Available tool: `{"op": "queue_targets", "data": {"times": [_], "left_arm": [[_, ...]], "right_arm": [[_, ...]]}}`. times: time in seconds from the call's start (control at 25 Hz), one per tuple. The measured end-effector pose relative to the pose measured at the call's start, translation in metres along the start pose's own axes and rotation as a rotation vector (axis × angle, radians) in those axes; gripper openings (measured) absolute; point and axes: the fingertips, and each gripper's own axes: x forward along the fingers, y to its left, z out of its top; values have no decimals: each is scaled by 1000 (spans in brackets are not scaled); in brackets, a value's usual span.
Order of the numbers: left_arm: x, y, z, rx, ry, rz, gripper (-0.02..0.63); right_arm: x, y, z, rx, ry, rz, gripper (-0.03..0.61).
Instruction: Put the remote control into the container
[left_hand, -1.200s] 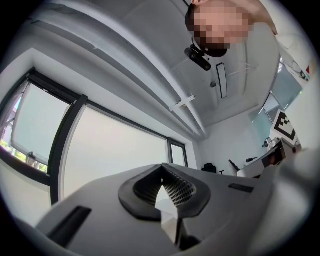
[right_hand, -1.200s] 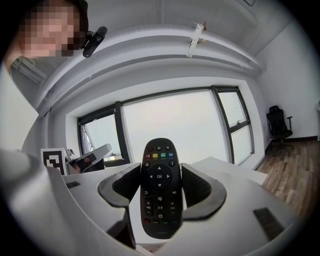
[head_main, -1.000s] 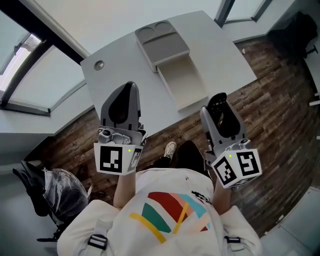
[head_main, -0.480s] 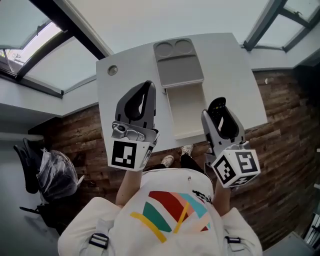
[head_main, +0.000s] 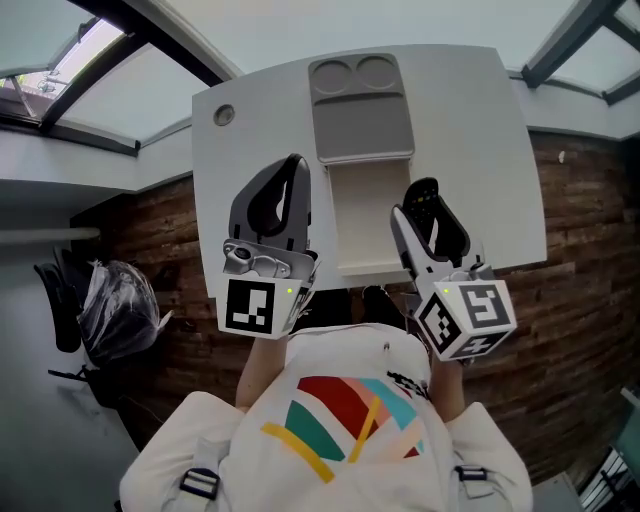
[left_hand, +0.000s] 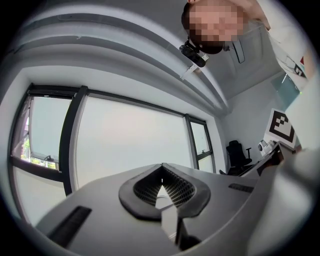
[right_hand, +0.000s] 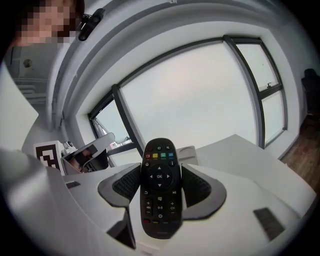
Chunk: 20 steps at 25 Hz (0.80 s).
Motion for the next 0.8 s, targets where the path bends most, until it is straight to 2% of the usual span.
{"op": "queue_targets", "data": {"times": [0.24,0.48,0.64,0.8], "left_arm": [[1,22,-34,-38,50,27,8],[1,48,-40,-90,31,21,8],[0,58,-59,-97,66,19,8],[2,64,-84,-158,106,13,8]], "right_arm": [[39,-1,-39,51,135,-11,256],[66,10,-77,2,257,-61,256],[82,14,-91,-18,313,-81,256],[94,6,-105,-43,367,-119,256]]}}
